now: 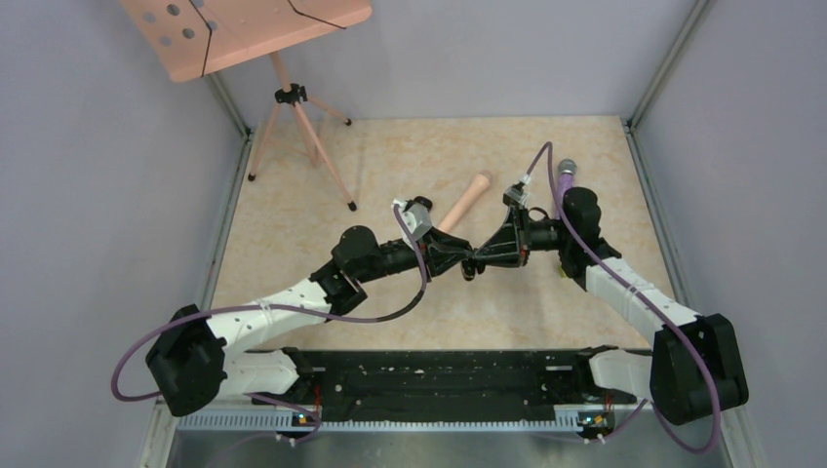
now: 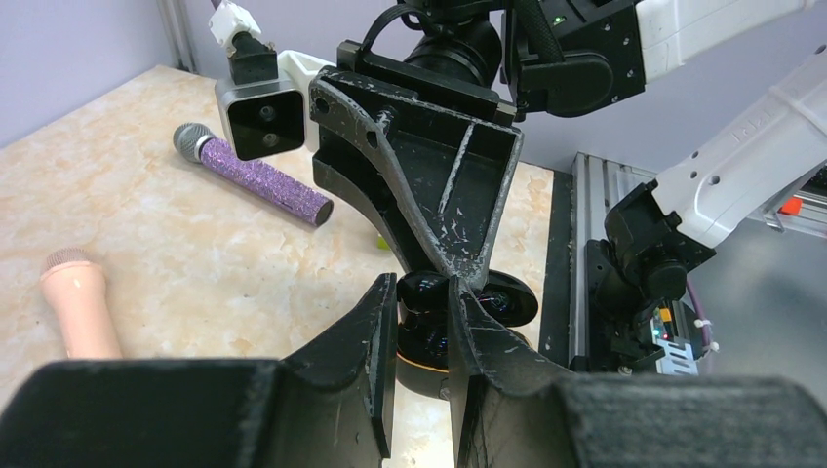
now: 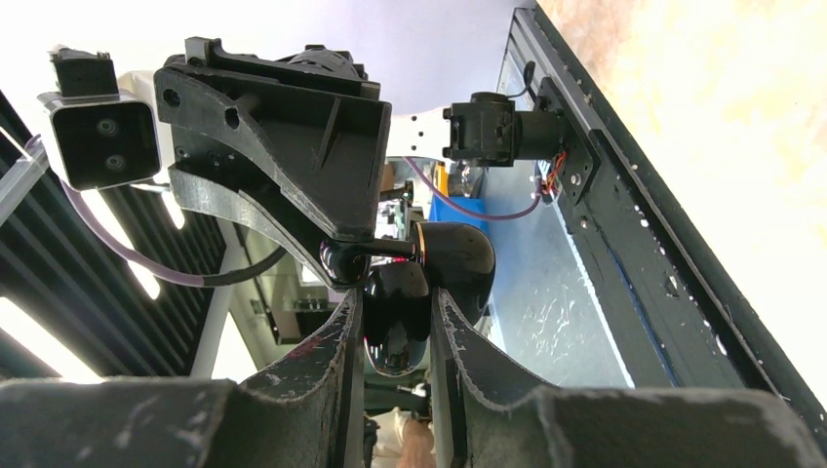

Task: Insert the wireless bluetooth earbuds into the charging case
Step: Pick up the left earbud from the left side groove of the charging case.

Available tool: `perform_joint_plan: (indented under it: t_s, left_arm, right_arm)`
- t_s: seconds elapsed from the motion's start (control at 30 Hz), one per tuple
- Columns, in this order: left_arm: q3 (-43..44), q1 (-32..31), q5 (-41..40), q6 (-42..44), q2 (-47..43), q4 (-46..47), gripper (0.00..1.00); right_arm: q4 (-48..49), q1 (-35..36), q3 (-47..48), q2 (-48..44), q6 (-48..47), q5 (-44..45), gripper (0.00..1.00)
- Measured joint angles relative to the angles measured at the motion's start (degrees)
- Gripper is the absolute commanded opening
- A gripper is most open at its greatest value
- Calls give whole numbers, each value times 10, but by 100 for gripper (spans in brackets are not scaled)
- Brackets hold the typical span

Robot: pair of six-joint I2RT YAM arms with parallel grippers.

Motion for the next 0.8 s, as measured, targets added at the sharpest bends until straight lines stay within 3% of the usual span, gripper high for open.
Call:
perform_joint_plan:
  t_s: [0.6, 0.8]
  left_arm:
    - [-10, -2, 9, 2, -4, 9, 3]
    - [-10, -2, 10, 7, -4, 6, 7]
  right_arm:
    - [31, 0, -7, 0, 28, -2, 0]
    - [33, 0, -7, 0, 32, -2, 0]
